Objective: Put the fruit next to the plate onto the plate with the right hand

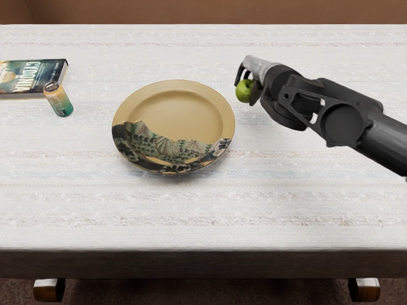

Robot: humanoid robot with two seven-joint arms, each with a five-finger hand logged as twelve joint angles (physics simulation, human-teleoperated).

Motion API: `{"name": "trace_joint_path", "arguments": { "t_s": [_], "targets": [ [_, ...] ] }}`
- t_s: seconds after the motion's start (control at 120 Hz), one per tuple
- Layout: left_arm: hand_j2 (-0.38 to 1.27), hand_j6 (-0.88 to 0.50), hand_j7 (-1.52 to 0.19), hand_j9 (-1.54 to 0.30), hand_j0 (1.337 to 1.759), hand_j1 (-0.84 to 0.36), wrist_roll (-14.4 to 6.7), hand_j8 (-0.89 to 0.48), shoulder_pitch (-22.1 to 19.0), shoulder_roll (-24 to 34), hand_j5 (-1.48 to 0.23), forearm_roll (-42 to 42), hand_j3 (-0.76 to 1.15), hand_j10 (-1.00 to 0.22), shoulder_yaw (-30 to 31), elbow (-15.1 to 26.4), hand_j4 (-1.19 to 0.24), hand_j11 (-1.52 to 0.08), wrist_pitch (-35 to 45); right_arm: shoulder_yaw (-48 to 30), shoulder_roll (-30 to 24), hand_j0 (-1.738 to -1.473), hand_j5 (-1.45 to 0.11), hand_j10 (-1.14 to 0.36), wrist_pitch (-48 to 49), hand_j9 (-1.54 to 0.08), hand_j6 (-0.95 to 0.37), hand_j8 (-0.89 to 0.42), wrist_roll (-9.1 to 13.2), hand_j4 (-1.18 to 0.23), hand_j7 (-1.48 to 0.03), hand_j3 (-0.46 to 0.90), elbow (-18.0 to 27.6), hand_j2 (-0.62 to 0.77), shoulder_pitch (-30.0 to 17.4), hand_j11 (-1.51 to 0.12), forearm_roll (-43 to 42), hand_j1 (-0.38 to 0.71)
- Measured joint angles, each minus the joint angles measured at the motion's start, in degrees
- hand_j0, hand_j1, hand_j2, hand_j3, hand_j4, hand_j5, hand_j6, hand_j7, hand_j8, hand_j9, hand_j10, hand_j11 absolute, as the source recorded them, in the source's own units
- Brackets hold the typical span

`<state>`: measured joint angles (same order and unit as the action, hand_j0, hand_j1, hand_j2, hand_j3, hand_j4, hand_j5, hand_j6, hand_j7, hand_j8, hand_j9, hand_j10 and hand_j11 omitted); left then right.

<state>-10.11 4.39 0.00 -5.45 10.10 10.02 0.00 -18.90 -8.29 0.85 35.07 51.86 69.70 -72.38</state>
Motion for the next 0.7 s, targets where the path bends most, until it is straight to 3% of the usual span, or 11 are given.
{"name": "trace_joint_path", "arguments": {
  "t_s": [0.317, 0.7],
  "targets": [
    [0.00, 0.00, 0.00, 0.00, 1.658, 0.35, 0.0, 0.00, 0.0, 0.0, 0.00, 0.0, 0.00, 0.00, 0.0, 0.0, 0.00, 0.00, 0.0, -0.2, 1.5, -1.654, -0.99, -0.71, 0.0, -0.98, -0.45, -0.47, 0.0, -0.61, -0.94, 0.00, 3.1, 0.20, 0.1, -0.97, 0.9, 0.25],
    [0.00, 0.00, 0.00, 0.00, 1.658, 0.35, 0.0, 0.00, 0.0, 0.0, 0.00, 0.0, 0.00, 0.00, 0.0, 0.0, 0.00, 0.00, 0.0, -0.1, 6.9, -1.654, -1.00, -0.70, -0.2, -0.99, -0.43, -0.45, 0.0, -0.59, -0.95, 0.00, 2.8, 0.22, 0.5, -0.99, 0.9, 0.27]
  ]
}}
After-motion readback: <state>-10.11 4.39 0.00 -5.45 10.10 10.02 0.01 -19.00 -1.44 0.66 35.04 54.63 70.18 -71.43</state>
